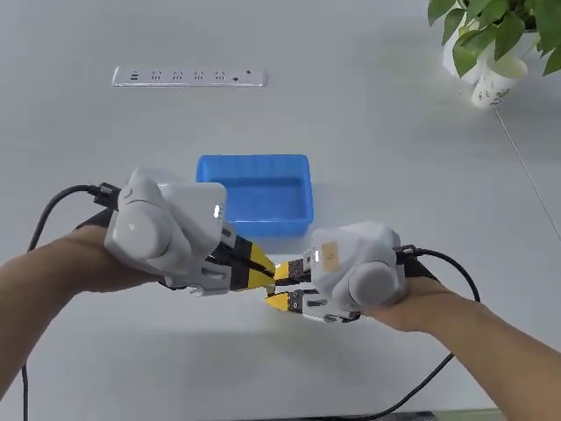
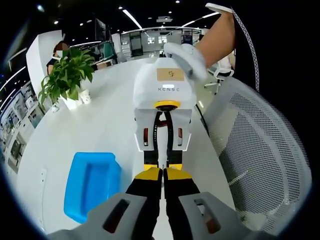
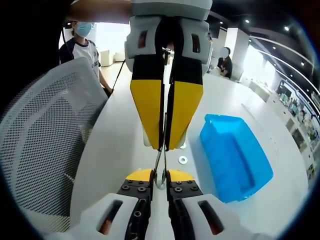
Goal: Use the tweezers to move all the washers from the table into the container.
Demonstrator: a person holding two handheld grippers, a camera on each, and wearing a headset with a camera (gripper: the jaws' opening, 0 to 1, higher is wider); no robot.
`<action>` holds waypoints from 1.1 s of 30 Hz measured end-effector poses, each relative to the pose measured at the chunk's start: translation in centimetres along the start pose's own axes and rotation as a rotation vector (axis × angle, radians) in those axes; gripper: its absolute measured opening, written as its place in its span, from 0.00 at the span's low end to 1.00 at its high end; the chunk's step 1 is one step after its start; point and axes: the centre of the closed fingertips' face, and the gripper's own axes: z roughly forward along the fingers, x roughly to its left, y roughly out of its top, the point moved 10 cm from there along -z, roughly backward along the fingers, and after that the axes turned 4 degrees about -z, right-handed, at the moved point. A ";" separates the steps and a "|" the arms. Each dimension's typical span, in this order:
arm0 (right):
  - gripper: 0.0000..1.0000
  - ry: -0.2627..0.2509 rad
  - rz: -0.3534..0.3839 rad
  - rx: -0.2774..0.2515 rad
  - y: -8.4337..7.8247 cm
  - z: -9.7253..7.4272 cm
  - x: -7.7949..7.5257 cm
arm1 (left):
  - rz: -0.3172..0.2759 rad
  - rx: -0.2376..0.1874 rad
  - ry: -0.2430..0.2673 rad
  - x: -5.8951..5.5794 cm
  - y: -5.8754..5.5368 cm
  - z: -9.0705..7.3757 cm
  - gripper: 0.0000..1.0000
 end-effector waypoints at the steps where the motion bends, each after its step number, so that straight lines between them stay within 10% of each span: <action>1: 0.11 0.003 0.001 0.001 0.0 0.0 0.0 | 0.000 0.002 -0.002 0.0 0.0 0.0 0.04; 33: 0.11 0.003 0.034 -0.002 -0.2 0.0 -0.2 | -0.044 -0.017 -0.011 1.0 -0.3 0.4 0.04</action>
